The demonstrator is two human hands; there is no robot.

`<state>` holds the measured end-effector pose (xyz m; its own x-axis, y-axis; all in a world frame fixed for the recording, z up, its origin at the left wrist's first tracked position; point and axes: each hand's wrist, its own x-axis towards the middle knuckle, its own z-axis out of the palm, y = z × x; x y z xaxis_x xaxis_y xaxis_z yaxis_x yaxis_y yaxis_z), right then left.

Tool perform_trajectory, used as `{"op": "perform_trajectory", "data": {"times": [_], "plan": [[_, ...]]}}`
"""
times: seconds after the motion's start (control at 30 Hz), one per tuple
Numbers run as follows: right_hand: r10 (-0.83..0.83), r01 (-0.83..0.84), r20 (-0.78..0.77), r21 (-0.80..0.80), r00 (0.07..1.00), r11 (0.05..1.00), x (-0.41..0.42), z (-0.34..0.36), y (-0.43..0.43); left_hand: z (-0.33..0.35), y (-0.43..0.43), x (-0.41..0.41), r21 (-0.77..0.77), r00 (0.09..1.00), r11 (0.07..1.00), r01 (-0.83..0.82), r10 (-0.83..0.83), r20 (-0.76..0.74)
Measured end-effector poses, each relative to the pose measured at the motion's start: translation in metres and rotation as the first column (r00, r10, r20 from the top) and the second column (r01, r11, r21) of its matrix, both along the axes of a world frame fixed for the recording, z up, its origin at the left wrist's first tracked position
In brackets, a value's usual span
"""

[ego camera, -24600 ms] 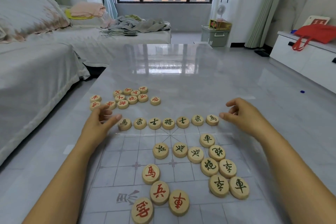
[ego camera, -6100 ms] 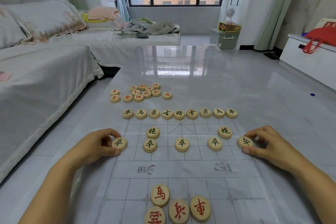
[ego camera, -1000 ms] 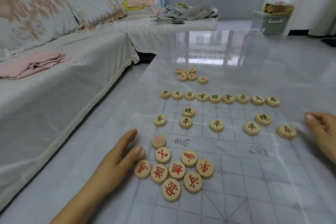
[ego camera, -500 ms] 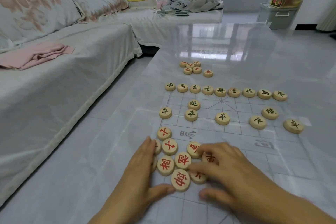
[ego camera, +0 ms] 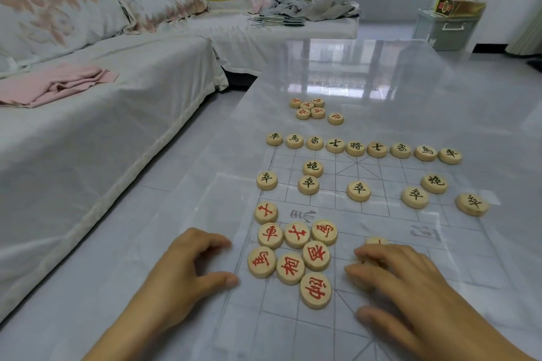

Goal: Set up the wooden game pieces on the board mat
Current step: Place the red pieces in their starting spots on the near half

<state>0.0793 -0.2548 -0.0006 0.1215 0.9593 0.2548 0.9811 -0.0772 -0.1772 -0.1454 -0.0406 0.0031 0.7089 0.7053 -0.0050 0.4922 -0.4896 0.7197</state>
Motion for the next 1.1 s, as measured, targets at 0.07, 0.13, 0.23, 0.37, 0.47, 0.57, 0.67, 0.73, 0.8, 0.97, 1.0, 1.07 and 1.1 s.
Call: {"op": "perform_trajectory", "data": {"times": [0.07, 0.13, 0.23, 0.37, 0.47, 0.57, 0.67, 0.73, 0.8, 0.97, 1.0, 1.07, 1.1], "plan": [[0.018, -0.018, -0.013, -0.001, 1.0, 1.0, -0.011, -0.002, 0.004, -0.003, -0.007, 0.005, 0.019, 0.999, 0.999, 0.042, -0.042, -0.011], [0.032, -0.032, 0.016, -0.001, 0.999, 1.0, -0.018, -0.007, 0.008, -0.006, -0.014, 0.013, 0.048, 0.997, 0.996, 0.07, -0.068, -0.037], [0.024, -0.023, 0.075, -0.016, 0.997, 1.0, -0.021, -0.014, 0.012, -0.008, -0.022, 0.027, 0.116, 0.996, 0.989, 0.089, -0.085, -0.041], [-0.03, 0.026, 0.07, 0.067, 0.997, 0.997, -0.022, -0.013, 0.019, -0.004, -0.033, 0.042, 0.135, 0.987, 0.978, 0.159, -0.152, -0.06], [-0.044, 0.032, 0.096, 0.122, 0.994, 0.992, -0.022, -0.015, 0.022, -0.002, -0.041, 0.052, 0.147, 0.978, 0.969, 0.2, -0.19, -0.084], [-0.091, 0.082, 0.089, 0.105, 0.992, 0.991, -0.009, -0.016, 0.017, 0.0, -0.048, 0.061, 0.177, 0.976, 0.96, 0.216, -0.206, -0.077], [-0.15, 0.143, 0.082, 0.083, 0.985, 0.986, 0.01, -0.014, 0.009, 0.004, -0.054, 0.074, 0.184, 0.971, 0.954, 0.237, -0.225, -0.084], [-0.169, 0.165, 0.065, 0.065, 0.983, 0.984, 0.018, -0.01, 0.004, 0.007, -0.058, 0.081, 0.182, 0.967, 0.951, 0.251, -0.237, -0.099], [-0.185, 0.183, 0.05, 0.044, 0.981, 0.982, 0.023, -0.008, -0.003, 0.008, -0.06, 0.083, 0.16, 0.964, 0.953, 0.259, -0.243, -0.109], [-0.212, 0.211, 0.018, 0.045, 0.977, 0.976, 0.017, -0.004, -0.015, 0.009, -0.068, 0.08, 0.186, 0.957, 0.946, 0.267, -0.237, -0.168], [-0.198, 0.196, 0.038, 0.048, 0.979, 0.979, 0.014, -0.006, -0.013, 0.009, -0.07, 0.082, 0.191, 0.958, 0.945, 0.267, -0.239, -0.157], [-0.183, 0.181, 0.05, 0.034, 0.982, 0.983, 0.007, -0.007, -0.007, 0.009, -0.072, 0.086, 0.188, 0.957, 0.942, 0.277, -0.254, -0.14], [-0.188, 0.187, 0.044, 0.019, 0.981, 0.982, 0.006, -0.008, -0.005, 0.009, -0.071, 0.087, 0.169, 0.957, 0.945, 0.279, -0.26, -0.125]]}}
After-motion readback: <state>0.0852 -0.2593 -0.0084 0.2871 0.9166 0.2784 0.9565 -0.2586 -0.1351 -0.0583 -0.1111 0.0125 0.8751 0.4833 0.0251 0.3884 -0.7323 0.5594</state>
